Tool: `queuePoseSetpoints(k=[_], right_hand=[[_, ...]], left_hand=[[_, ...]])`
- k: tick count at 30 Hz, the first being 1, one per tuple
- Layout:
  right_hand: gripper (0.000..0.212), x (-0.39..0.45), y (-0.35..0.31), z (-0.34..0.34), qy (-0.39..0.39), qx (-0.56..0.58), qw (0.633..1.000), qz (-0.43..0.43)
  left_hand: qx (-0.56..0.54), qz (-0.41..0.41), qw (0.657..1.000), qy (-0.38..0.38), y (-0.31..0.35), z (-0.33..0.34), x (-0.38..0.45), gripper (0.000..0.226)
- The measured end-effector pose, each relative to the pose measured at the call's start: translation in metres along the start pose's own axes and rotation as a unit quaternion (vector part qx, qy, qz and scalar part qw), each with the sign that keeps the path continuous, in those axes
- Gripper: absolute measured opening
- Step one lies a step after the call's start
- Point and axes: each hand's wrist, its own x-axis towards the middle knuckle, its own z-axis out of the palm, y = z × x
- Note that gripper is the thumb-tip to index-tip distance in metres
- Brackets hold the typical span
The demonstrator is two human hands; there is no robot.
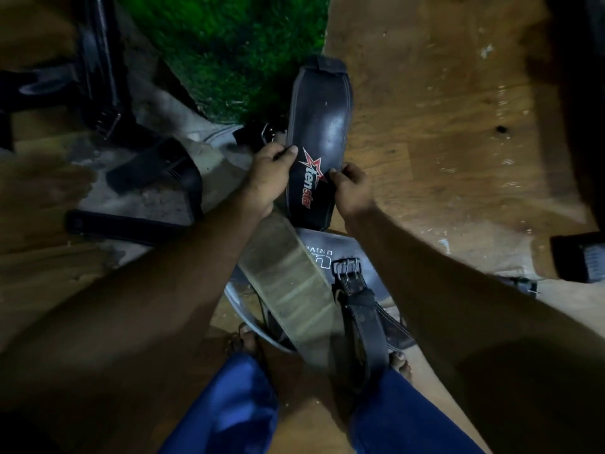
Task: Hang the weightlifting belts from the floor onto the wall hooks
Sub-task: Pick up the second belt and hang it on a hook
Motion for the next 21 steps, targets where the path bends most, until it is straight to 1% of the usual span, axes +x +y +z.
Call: queuePoseSetpoints(k=[3, 6, 8, 10, 12, 13, 14, 16, 19, 21], right_hand=[[0.011, -0.042, -0.04, -0.008, -0.001, -0.013, 1.0, 0.001], [0.019, -0.082, -0.078, -0.016, -0.003, -0.029, 1.0, 0.001], [0.02, -0.11, -0.106, -0.021, -0.006, -0.038, 0.999, -0.004], [0.013, -0.136, -0.134, -0.025, -0.005, -0.04, 0.999, -0.017], [0.008, -0.161, -0.163, -0.029, -0.002, -0.037, 0.999, -0.029], [0.011, -0.172, -0.175, -0.031, 0.0, -0.044, 0.998, -0.035], [0.014, -0.183, -0.187, -0.034, 0.0, -0.053, 0.998, -0.041], [0.014, -0.206, -0.207, -0.041, -0.004, -0.063, 0.997, -0.048], [0.014, -0.244, -0.232, -0.055, -0.004, -0.061, 0.997, -0.055], [0.011, -0.267, -0.25, -0.067, -0.009, -0.045, 0.997, -0.065]], left_hand=[[0.003, 0.008, 1.0, -0.001, 0.033, -0.004, -0.039, 0.026], [-0.001, 0.011, 1.0, -0.002, 0.073, -0.01, -0.079, 0.027], [0.0, 0.016, 1.0, -0.01, 0.102, -0.014, -0.104, 0.026], [-0.001, 0.023, 1.0, -0.017, 0.131, -0.021, -0.126, 0.024], [0.001, 0.033, 0.999, -0.02, 0.161, -0.028, -0.148, 0.017], [-0.003, 0.036, 0.999, -0.023, 0.176, -0.031, -0.16, 0.01], [-0.008, 0.04, 0.999, -0.026, 0.189, -0.034, -0.172, 0.007], [-0.009, 0.046, 0.998, -0.045, 0.214, -0.037, -0.198, 0.016], [-0.002, 0.065, 0.995, -0.082, 0.244, -0.039, -0.239, 0.021], [0.0, 0.078, 0.993, -0.091, 0.266, -0.037, -0.264, 0.022]])
